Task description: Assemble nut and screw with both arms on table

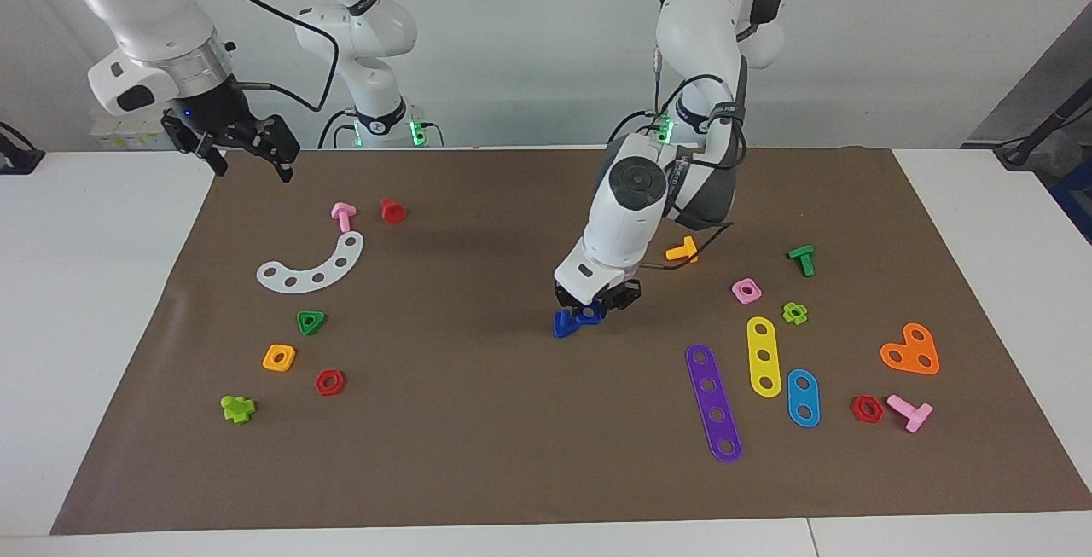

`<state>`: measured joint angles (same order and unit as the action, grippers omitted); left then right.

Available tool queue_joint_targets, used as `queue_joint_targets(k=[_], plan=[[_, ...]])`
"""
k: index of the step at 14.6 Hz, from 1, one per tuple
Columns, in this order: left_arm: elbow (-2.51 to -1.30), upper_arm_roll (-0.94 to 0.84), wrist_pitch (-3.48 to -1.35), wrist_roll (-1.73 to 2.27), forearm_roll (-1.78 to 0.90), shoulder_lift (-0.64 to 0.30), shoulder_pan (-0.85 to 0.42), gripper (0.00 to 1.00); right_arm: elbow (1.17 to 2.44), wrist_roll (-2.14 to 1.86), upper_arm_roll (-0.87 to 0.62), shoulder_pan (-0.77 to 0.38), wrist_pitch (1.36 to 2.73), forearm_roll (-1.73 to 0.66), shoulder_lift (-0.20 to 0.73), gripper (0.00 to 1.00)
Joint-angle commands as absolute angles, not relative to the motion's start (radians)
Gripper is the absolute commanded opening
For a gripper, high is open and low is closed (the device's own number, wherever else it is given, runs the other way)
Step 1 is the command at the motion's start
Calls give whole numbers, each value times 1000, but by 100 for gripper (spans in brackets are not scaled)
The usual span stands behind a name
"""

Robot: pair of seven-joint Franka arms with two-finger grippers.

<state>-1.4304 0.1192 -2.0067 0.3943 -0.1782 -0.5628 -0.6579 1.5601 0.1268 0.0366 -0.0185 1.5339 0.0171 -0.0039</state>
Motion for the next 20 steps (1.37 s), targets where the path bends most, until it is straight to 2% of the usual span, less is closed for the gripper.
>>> queue_joint_targets(k=[1,8,17,18,20], plan=[[-1387,141,-1993,436,-186,-594,-692,24,1588,137,31,-14,1546,0,-29,100],[-1385,143,-2025,454,-164,-641,-712,23,1588,135,31,-9,1542,0,-29,100],[-1387,141,-2048,479,-158,-641,-719,25,1588,135,31,-12,1542,0,-29,100],[-1387,141,-2051,480,-156,-641,-719,32,1588,135,31,-12,1542,0,-29,100],[-1387,141,-2051,483,-156,-641,-719,55,1588,135,31,-12,1542,0,-29,100]])
